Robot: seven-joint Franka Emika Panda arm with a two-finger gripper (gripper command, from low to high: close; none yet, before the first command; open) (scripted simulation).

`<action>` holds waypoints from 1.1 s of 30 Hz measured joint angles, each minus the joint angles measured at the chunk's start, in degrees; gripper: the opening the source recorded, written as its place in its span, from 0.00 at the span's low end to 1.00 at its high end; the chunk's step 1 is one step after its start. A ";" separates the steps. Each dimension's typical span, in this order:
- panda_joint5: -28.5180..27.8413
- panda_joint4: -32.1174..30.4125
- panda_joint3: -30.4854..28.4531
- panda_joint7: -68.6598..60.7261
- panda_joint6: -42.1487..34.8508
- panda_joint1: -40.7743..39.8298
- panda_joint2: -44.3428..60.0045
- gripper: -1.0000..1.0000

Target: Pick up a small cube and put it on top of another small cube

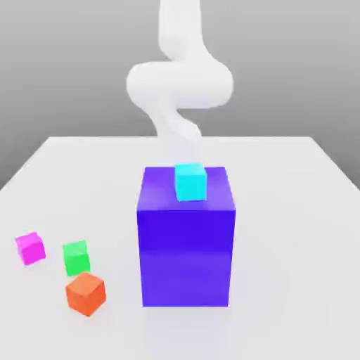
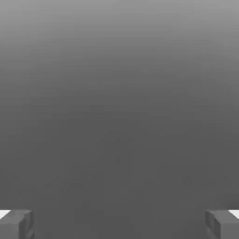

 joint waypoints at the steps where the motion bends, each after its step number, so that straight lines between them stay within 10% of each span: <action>1: -0.17 -0.71 0.13 2.78 0.92 -1.86 1.65 0.50; 23: -3.65 -15.03 -4.49 59.18 19.59 -33.27 35.10 0.50; 33: 4.54 -20.34 -8.12 75.01 28.99 -42.60 50.90 0.50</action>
